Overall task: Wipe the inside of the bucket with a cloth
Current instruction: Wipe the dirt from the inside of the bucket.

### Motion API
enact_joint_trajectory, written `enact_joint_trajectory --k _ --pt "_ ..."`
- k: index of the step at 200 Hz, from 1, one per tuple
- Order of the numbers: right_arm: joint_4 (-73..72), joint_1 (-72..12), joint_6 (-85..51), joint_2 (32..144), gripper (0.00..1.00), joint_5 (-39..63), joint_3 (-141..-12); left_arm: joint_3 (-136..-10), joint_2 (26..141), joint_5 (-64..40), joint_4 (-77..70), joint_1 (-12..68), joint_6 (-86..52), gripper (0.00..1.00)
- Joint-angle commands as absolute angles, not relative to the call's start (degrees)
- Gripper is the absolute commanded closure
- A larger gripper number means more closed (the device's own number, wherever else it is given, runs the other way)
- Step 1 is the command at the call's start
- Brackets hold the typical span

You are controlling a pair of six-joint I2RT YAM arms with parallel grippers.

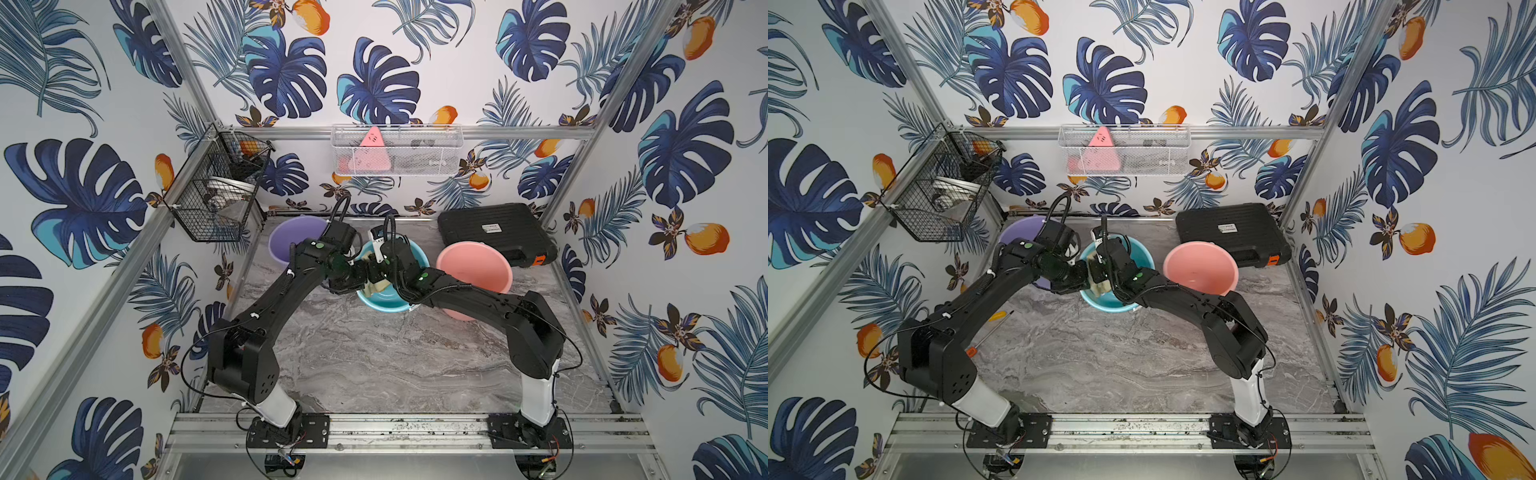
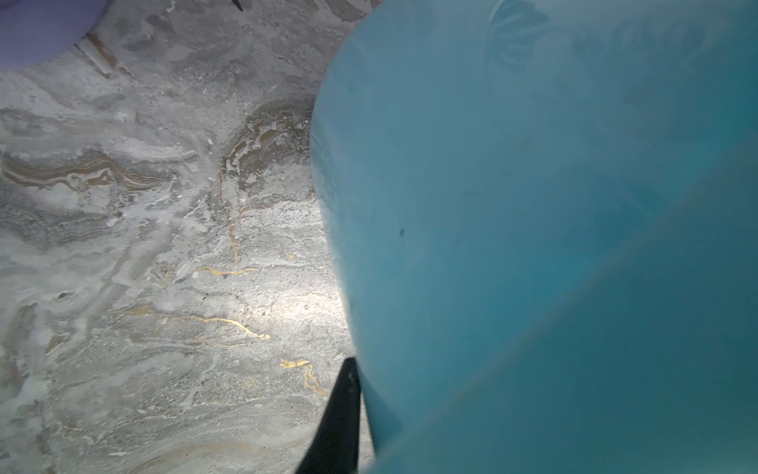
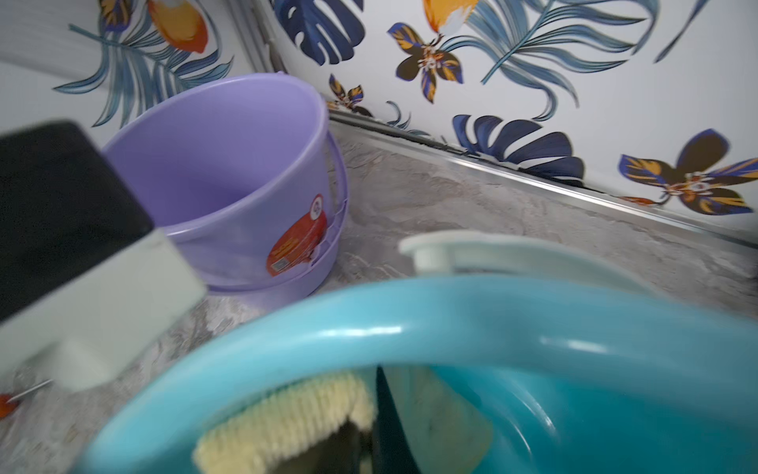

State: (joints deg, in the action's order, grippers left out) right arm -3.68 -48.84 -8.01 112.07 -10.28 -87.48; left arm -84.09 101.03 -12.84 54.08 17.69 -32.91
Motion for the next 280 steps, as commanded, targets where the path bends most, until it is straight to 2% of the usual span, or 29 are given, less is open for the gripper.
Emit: enact_joint_trajectory --k 1,39,53,67,109,150,209,280 --pt "-2.17 -48.0 -6.49 111.53 1.0 -5.11 -89.12 -84.74 100.71 -10.9 52.89 17.84 -33.87 1.0" --pt "2.39 -45.1 -7.33 111.45 1.0 11.68 -92.01 -85.04 101.43 -10.11 51.58 17.84 -34.75 1.0" --pt "4.35 -45.12 -7.21 111.23 1.0 11.45 -93.08 -84.41 101.36 -10.09 50.71 17.84 -35.23 1.0" --pt "4.59 -45.12 -8.05 111.0 1.0 6.45 -92.95 -83.79 101.18 -10.22 49.93 17.84 -35.74 1.0" --pt "8.55 -44.85 -6.4 112.37 1.0 -19.13 -95.98 -83.06 99.17 -6.25 49.22 17.94 -36.83 1.0" --pt "13.64 -44.26 -3.68 114.59 1.0 -34.77 -100.62 -83.37 98.5 -3.05 49.09 18.04 -37.31 1.0" --pt "19.51 -44.91 -4.78 113.06 1.0 -45.95 -98.31 -83.33 97.66 2.43 47.42 19.37 -39.34 1.0" --pt "25.12 -48.24 -15.26 102.53 1.0 -42.63 -86.57 -83.21 96.81 6.39 44.85 19.95 -42.27 1.0"
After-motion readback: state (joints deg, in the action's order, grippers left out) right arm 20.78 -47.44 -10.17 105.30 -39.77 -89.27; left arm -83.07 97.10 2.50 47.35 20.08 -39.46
